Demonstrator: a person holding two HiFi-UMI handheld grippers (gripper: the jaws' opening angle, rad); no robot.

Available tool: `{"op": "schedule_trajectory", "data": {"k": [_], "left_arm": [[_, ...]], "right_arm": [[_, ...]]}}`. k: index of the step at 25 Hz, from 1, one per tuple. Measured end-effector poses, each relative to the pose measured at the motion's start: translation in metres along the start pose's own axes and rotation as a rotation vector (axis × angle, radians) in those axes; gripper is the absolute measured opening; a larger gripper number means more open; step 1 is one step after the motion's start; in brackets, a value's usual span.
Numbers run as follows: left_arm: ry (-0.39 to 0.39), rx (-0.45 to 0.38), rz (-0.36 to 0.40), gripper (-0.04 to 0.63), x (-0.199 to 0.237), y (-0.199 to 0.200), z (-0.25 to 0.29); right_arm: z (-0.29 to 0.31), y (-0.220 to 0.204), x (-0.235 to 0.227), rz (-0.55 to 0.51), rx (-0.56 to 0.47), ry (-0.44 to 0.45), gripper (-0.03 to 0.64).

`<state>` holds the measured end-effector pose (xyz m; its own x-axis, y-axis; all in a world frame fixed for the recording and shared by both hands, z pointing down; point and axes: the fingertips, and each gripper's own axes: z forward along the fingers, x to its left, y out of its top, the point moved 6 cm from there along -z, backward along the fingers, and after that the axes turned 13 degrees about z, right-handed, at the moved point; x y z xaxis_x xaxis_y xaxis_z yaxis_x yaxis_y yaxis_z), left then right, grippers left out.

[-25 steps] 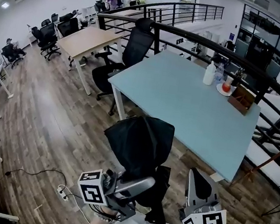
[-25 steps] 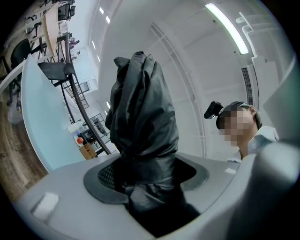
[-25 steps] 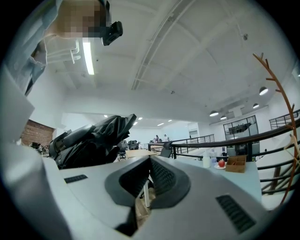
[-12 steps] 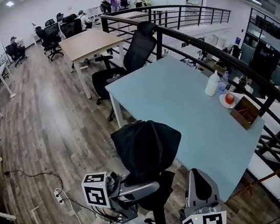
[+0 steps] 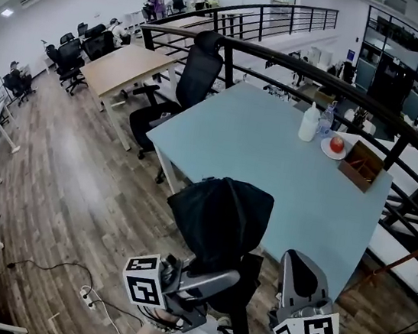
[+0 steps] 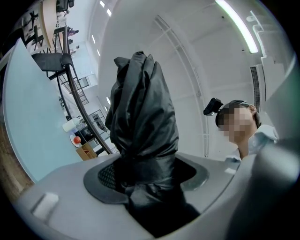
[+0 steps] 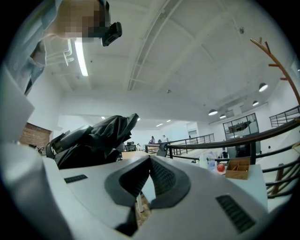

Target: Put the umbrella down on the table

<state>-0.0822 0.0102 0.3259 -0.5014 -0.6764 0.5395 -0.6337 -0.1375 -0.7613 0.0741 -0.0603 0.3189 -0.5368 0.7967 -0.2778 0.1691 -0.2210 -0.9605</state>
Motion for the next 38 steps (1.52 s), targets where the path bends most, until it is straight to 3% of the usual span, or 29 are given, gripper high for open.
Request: {"op": "schedule_trajectory", "data": {"k": [8,15,38], "left_arm": [[-0.048,0.015,-0.034,0.282,0.007,-0.002,0.016],[-0.107,0.032,-0.059,0.282,0.040,0.010,0.030],[-0.307,0.148,-0.127,0.282,0.187,0.123,0.038]], "right_arm": [[-0.006,-0.003,-0.015,0.015,-0.002,-0.053,-0.005],[0.011,-0.004,-0.032,0.006,-0.015,-0.132,-0.005],[0.148,0.007,-0.008,-0.040,-0.113,-0.402,-0.005]]}}
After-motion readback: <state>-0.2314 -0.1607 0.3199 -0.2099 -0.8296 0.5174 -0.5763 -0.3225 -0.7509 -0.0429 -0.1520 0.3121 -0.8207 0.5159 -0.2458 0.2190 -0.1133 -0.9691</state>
